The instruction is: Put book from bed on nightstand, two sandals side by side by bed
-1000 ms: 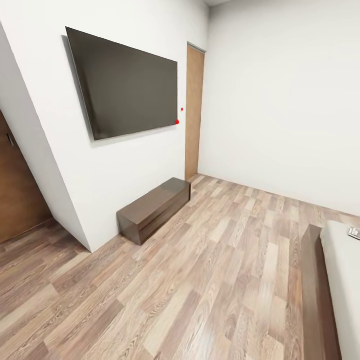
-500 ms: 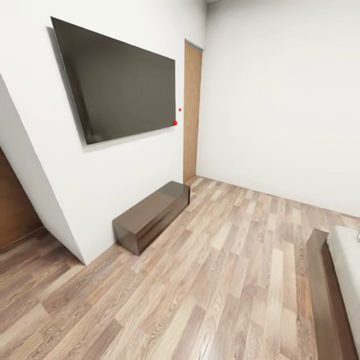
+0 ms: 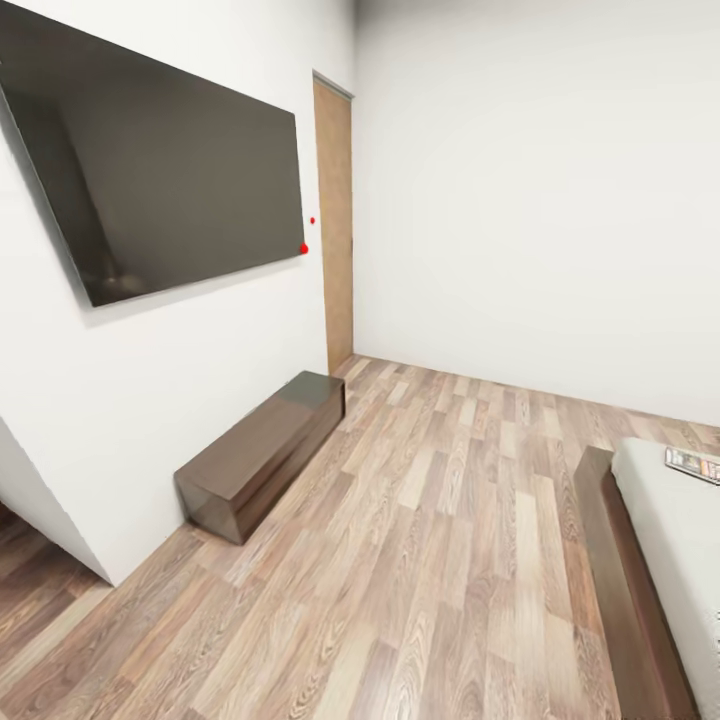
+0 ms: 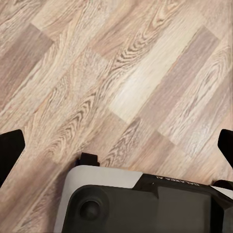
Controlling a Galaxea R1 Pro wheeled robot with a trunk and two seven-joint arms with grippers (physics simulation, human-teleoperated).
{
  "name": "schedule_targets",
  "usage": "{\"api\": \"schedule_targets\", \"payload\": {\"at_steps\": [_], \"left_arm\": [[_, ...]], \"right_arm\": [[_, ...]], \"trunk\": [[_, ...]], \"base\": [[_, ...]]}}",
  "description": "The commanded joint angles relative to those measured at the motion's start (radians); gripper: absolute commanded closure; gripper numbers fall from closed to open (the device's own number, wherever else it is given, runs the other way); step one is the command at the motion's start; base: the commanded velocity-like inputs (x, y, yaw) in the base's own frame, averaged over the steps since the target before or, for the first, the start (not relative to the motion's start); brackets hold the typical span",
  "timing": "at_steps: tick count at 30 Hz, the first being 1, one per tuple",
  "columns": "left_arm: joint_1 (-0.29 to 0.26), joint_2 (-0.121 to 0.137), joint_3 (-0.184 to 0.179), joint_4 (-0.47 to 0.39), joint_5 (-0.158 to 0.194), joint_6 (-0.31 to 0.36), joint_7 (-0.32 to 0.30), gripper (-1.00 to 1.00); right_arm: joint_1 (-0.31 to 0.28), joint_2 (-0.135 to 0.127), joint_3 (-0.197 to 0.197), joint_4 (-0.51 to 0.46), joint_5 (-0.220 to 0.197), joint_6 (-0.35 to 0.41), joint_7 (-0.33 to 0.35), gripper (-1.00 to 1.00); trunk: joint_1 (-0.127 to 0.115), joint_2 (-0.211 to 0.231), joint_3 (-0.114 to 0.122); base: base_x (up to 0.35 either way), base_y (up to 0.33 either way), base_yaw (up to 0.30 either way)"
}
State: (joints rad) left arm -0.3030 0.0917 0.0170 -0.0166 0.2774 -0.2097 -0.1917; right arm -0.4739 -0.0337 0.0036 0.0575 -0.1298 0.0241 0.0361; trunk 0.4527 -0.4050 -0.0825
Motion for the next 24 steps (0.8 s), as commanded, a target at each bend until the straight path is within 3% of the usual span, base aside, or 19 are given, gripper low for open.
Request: {"api": "schedule_targets", "payload": {"at_steps": [1,24], "left_arm": [[-0.001,0.0,0.001,0.001,0.006,-0.002,-0.006,-1.0],[-0.001,0.0,0.001,0.001,0.006,-0.002,-0.006,-1.0]], "right_arm": [[-0.002,0.0,0.001,0.002,-0.01,0.0,0.004,-1.0],[-0.002,0.0,0.001,0.002,-0.009,0.001,0.004,-1.0]], "trunk": [[0.001,-0.002,-0.002],[0.001,-0.002,-0.002]], "base": [[0.312,0.117,-0.3],[0.299,0.105,-0.3]]}}
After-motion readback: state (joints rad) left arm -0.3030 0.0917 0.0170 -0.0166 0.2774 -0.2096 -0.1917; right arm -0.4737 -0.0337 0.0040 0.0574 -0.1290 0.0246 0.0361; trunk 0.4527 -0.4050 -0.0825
